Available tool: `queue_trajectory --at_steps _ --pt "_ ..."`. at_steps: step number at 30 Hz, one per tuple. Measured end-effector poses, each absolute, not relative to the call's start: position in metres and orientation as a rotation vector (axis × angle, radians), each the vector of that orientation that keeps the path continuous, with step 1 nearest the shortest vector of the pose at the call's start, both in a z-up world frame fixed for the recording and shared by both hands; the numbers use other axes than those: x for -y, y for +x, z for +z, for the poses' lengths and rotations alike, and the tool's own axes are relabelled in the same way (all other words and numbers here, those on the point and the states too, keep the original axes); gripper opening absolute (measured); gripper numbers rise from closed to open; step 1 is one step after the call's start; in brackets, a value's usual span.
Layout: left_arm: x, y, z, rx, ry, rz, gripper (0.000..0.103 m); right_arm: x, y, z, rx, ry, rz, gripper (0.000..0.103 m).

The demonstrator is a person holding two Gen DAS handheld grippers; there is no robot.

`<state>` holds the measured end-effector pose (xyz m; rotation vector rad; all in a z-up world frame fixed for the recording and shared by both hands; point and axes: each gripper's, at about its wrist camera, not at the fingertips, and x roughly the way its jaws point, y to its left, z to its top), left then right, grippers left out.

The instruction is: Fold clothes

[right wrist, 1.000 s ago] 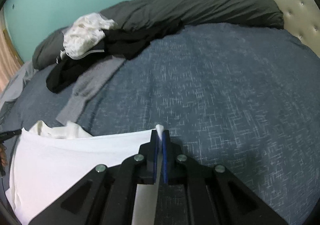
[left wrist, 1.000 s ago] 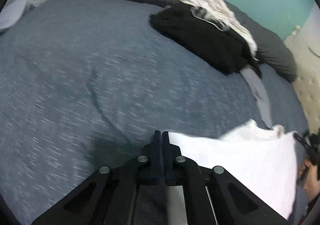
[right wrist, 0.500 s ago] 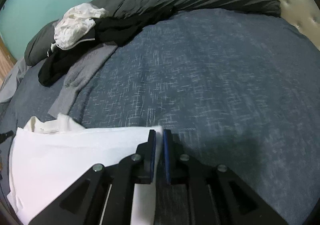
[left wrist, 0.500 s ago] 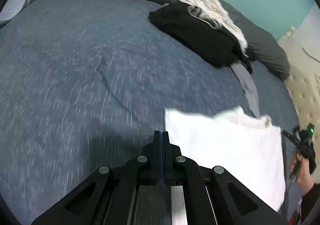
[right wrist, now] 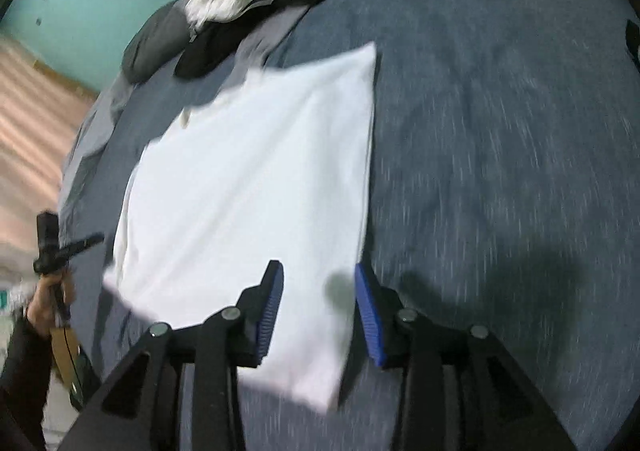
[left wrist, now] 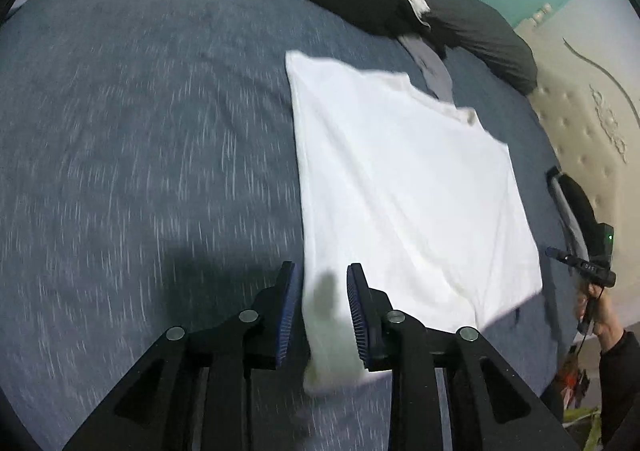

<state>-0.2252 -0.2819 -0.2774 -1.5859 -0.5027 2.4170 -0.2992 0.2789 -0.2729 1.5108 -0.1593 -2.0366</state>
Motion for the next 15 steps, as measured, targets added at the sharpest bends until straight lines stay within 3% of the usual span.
queue_trajectory --at_steps 4,7,15 --pt "0.273 -0.200 -0.282 0.463 -1.581 2.412 0.033 -0.289 -0.264 -0.280 0.130 1.535 -2.011 0.037" --pt "0.273 -0.190 -0.283 0.504 -1.569 2.419 0.043 -0.292 -0.246 -0.288 0.131 1.563 -1.990 0.037" --pt "0.271 -0.175 -0.287 0.531 -1.573 2.418 0.044 -0.278 -0.241 -0.300 0.106 1.589 -1.967 0.037"
